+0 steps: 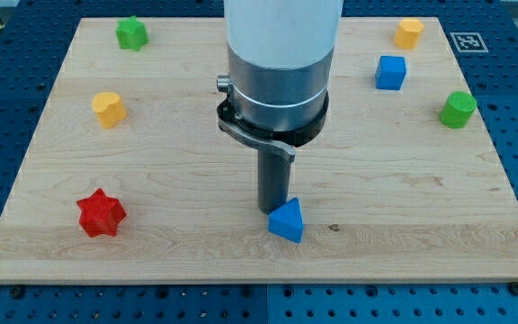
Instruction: Slide the blue cube towards the bottom right
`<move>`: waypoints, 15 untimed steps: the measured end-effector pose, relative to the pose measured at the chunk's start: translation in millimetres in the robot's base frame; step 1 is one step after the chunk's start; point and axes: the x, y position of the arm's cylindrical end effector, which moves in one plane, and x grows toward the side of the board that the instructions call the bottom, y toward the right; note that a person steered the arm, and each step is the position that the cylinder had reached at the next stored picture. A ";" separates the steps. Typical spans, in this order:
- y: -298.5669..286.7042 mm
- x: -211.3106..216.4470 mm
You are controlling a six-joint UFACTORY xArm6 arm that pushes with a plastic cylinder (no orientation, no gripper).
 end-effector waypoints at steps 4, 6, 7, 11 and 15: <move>49.3 -166.0; 94.4 -250.9; 120.2 -279.1; 217.4 -223.3; 187.6 -175.6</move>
